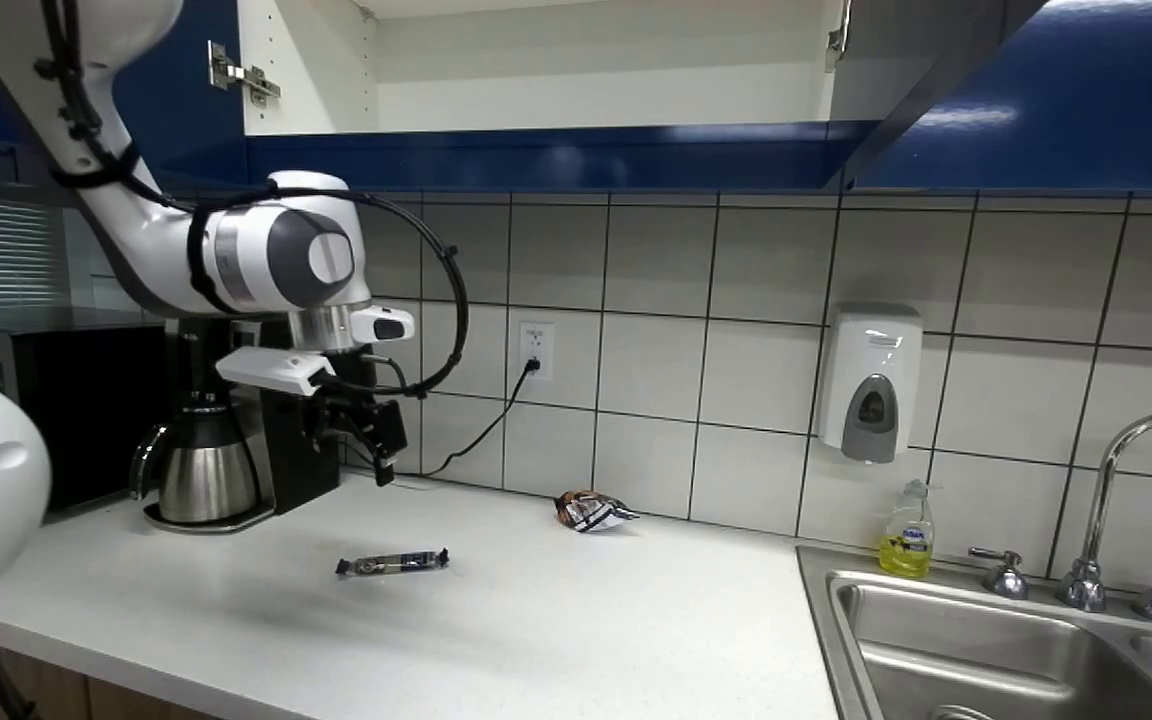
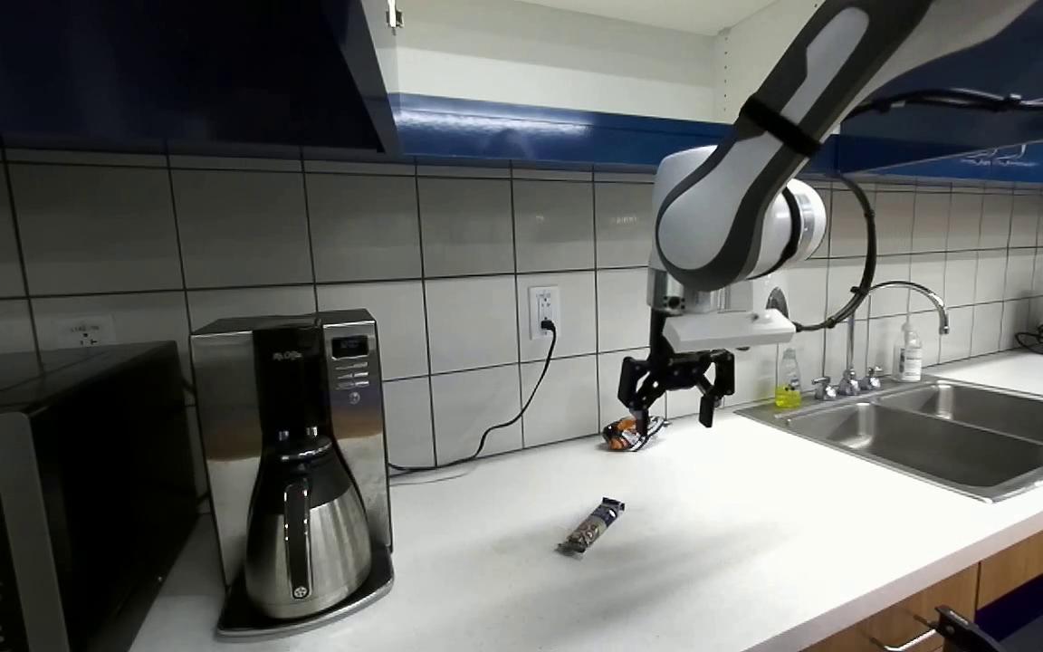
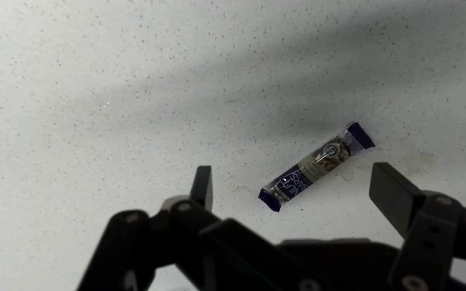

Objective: Put the snack bar in the top cabinet

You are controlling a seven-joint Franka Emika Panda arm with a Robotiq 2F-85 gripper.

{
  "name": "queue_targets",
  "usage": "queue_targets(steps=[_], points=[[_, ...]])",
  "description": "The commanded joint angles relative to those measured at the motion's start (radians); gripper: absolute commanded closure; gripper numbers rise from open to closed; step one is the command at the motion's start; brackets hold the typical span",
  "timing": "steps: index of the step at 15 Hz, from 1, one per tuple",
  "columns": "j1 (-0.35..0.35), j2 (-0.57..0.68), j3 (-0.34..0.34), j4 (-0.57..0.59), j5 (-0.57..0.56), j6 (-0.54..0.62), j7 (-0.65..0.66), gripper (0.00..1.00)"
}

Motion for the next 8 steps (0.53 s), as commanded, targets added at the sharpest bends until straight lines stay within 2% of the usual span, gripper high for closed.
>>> queue_targets(steps=[1,5,8], points=[[-0.032,0.172,0.017,0.095,-0.105,0.084,0.097,0.0],[0.004,0.326,-0.025,0.199,-0.205,0.115,0.183,0.0],[0.052,0.427,-0.075,0.276,-0.239,0.118,0.21,0.0]])
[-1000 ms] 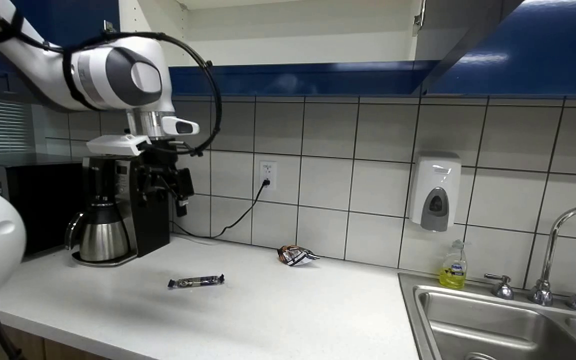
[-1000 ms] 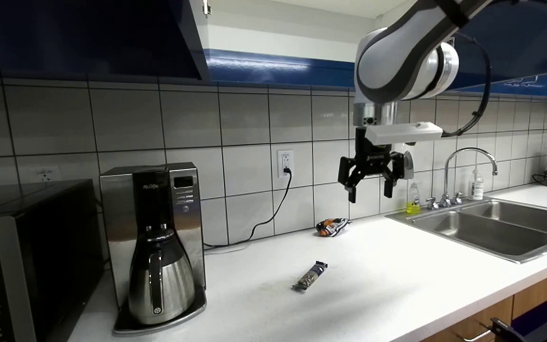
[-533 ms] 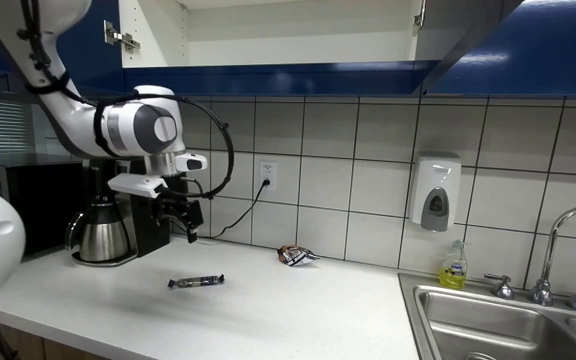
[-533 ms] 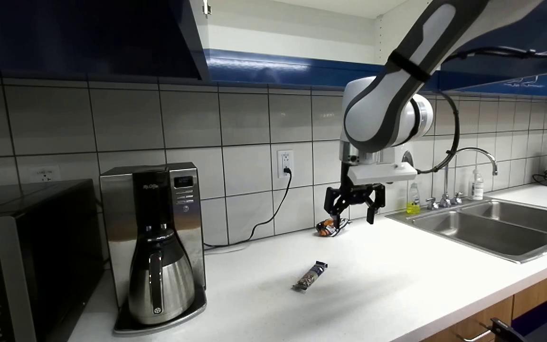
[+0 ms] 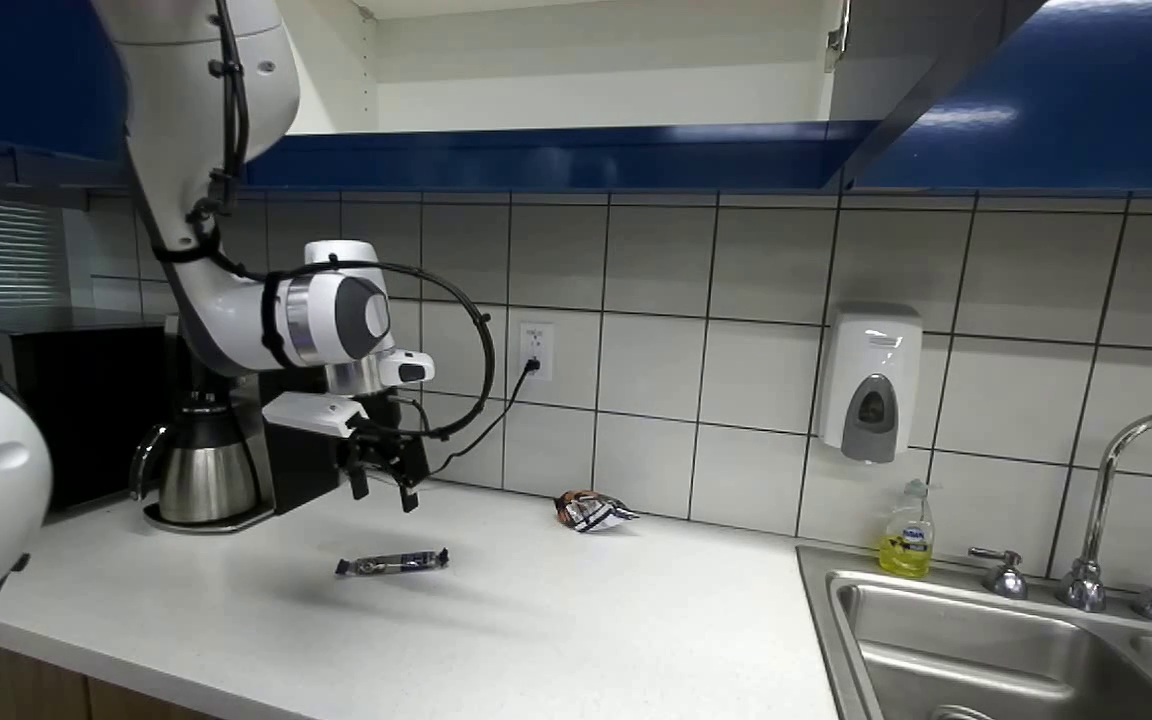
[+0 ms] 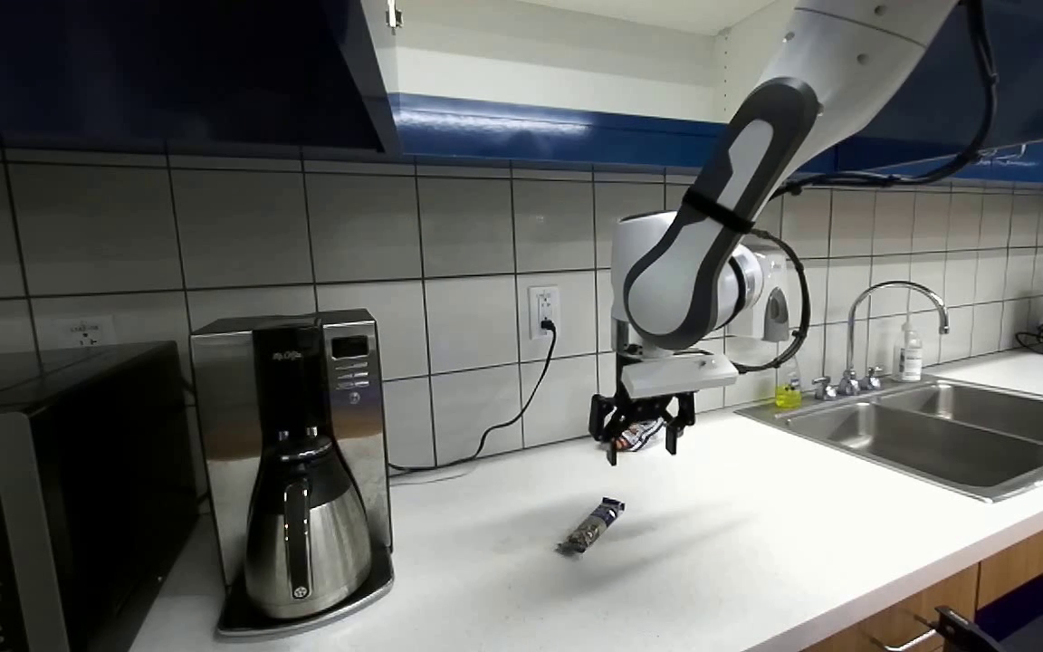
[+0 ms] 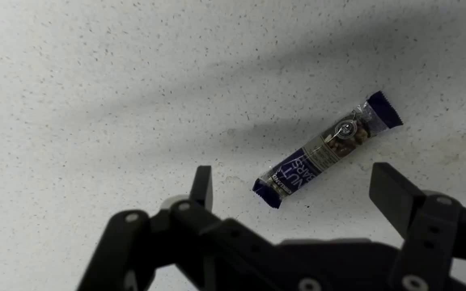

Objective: Put the snack bar in the top cabinet

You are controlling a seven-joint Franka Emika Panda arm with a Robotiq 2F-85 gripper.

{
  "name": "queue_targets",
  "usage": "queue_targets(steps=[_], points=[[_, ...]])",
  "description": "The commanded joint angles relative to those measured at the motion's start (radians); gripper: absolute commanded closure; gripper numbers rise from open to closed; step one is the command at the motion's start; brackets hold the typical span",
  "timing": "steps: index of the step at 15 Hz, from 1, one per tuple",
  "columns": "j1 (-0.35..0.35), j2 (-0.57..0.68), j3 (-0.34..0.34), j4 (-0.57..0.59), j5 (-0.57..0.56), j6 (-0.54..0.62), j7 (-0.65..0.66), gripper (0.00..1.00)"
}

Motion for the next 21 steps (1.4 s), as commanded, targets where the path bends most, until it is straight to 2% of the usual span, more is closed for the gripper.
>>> queue_targets(steps=[1,6,11,13,21], points=[[0.065,0.139,-0.065,0.119,-0.051,0.007,0.056,0.0],[0.157,0.286,-0.141,0.244,-0.022,0.002,0.034,0.0],[0.225,0.386,-0.182,0.336,0.004,-0.005,0.012,0.0],[0.231,0.367,-0.189,0.304,0.016,0.004,-0.005,0.0],[0.254,0.374,-0.206,0.317,0.012,-0.003,0.01,0.0]])
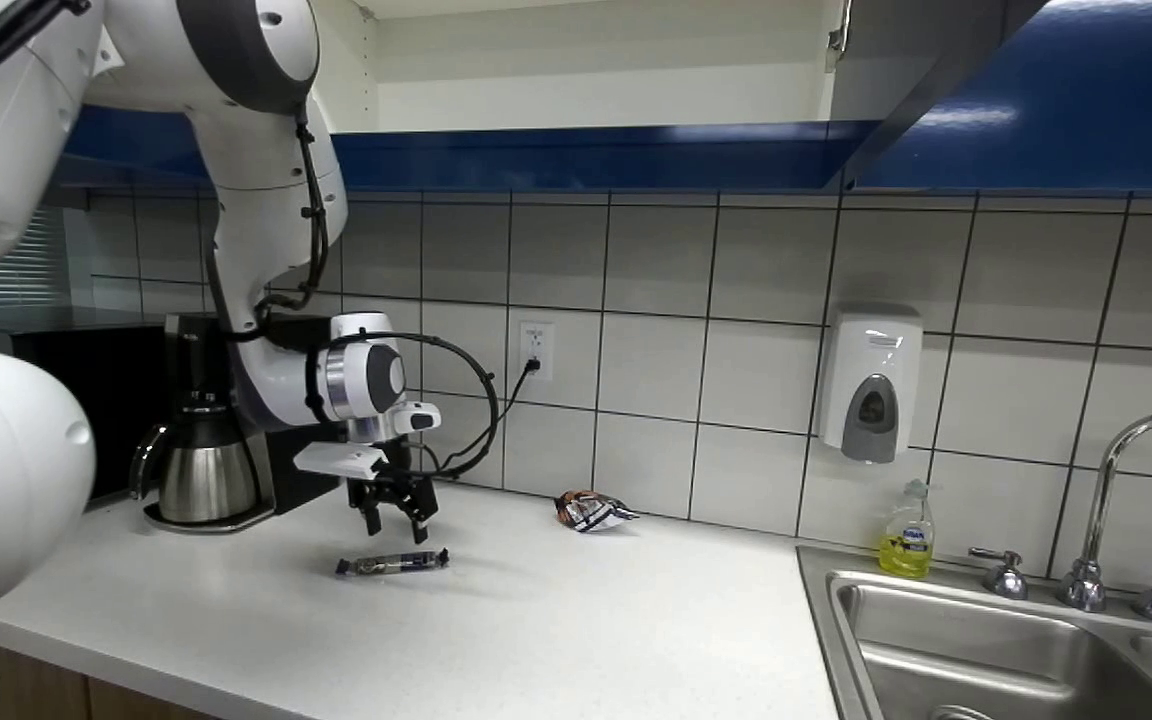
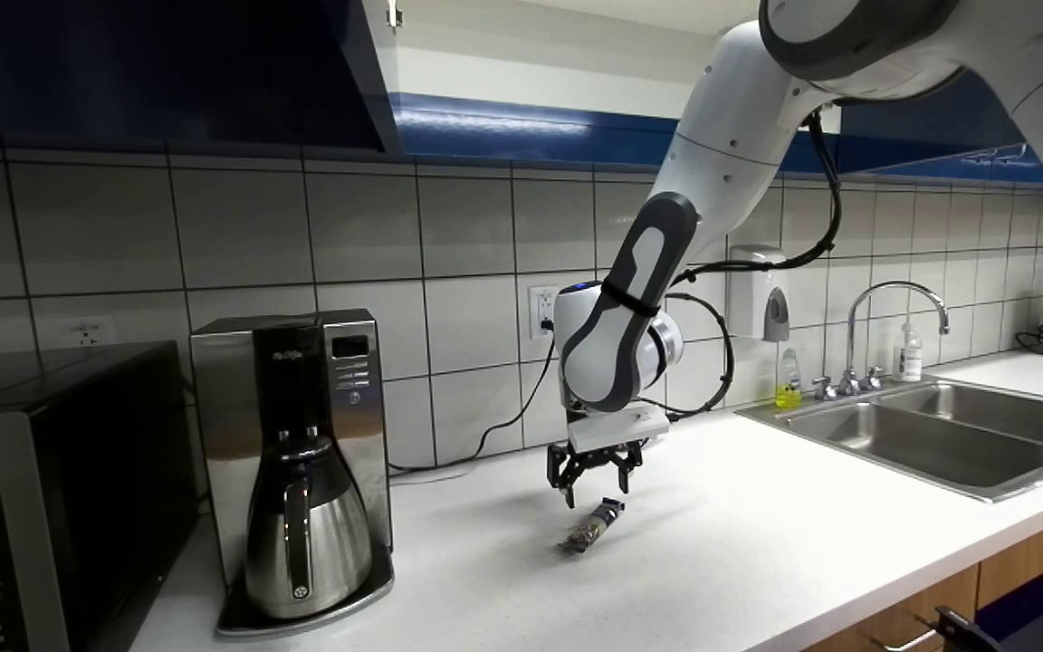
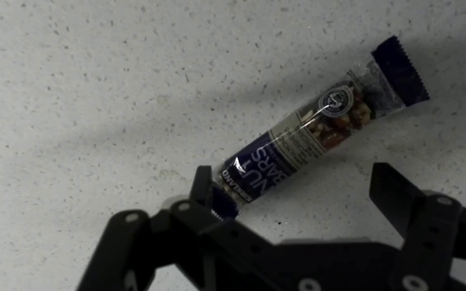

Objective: Put the snack bar in the top cabinet

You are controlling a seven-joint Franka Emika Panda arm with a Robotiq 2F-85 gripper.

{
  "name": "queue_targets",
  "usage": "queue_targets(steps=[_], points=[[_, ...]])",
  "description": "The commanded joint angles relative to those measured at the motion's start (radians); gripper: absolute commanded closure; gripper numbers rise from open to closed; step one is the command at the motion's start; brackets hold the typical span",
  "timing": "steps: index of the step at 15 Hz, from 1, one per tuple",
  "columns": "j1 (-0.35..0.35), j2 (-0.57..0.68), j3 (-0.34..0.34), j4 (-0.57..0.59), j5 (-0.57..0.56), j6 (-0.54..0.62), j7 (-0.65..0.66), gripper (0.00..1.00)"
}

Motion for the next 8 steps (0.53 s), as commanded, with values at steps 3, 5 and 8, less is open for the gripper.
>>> queue_targets(steps=[3,5,8], points=[[0.048,-0.051,-0.043,-0.04,0.053,-0.002,0.06,0.0],[0.075,-0.06,-0.071,-0.048,0.086,-0.009,0.157,0.0],[0.116,-0.058,-0.121,-0.051,0.079,-0.011,0.314,0.0]])
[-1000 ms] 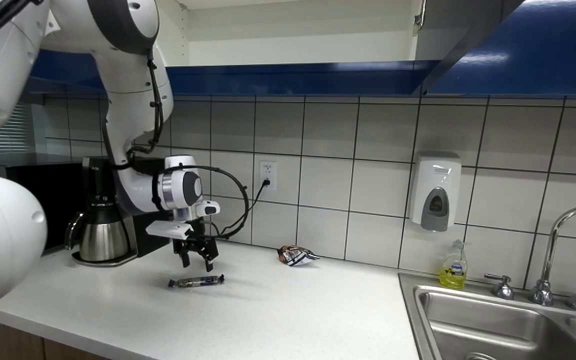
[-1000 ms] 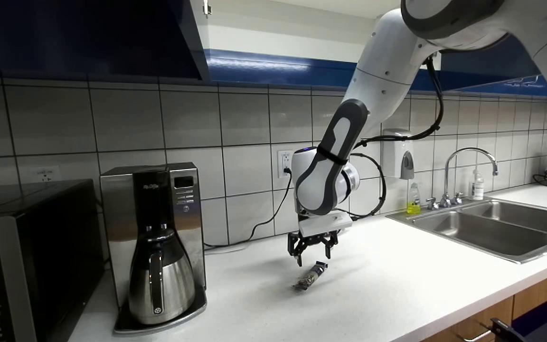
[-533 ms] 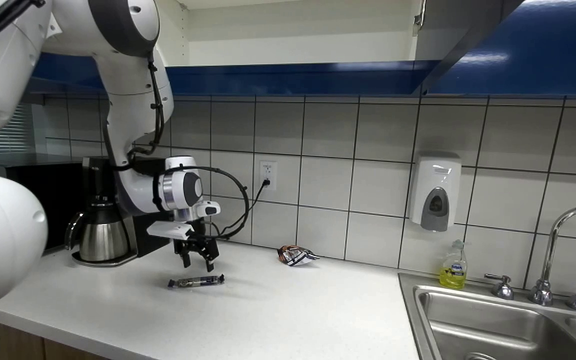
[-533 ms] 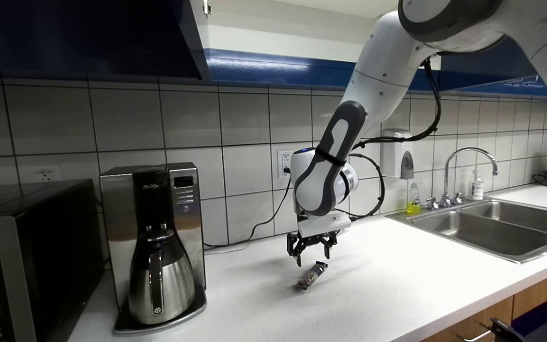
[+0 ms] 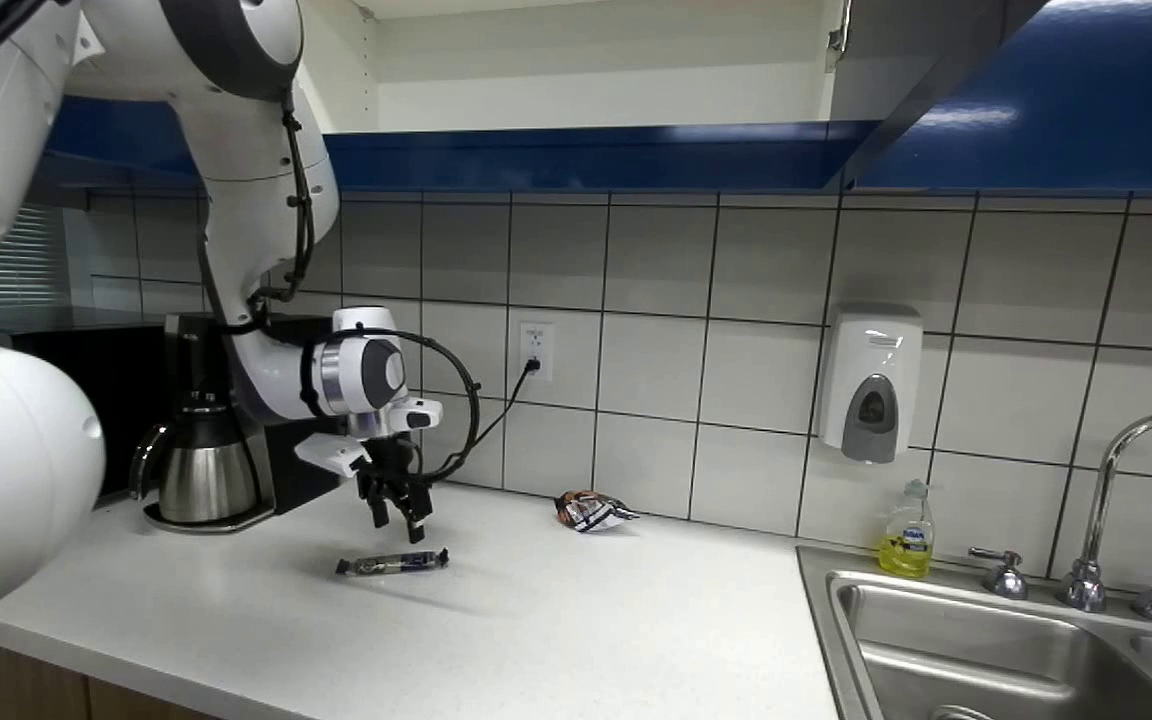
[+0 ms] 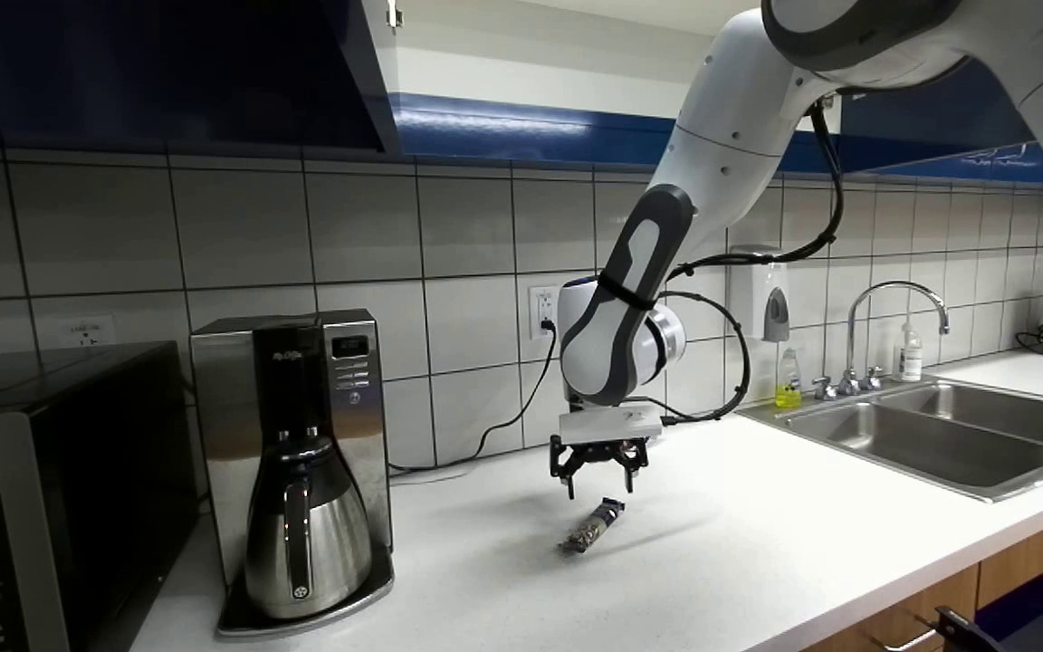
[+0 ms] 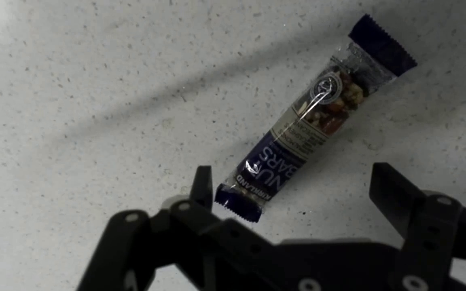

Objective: Put the snack bar in the top cabinet

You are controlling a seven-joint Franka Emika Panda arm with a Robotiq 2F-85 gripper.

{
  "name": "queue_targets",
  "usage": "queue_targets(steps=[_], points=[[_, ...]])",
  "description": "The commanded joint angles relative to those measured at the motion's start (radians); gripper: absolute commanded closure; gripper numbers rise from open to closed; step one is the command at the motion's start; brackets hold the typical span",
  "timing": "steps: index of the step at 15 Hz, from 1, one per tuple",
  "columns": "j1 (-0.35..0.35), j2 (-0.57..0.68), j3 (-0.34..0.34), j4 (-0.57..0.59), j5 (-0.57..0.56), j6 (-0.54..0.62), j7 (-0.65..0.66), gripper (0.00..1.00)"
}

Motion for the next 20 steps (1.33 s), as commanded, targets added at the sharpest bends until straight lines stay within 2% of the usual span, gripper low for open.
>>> queue_targets(steps=[1,5,8,20], points=[[0.054,-0.031,-0.061,-0.029,0.003,-0.017,0.191,0.0],[0.052,-0.017,-0.067,-0.017,0.022,-0.049,0.359,0.0],[0.034,0.002,-0.05,0.0,0.038,-0.045,0.413,0.0],[0.031,0.119,-0.041,0.111,0.068,-0.041,0.461,0.0]])
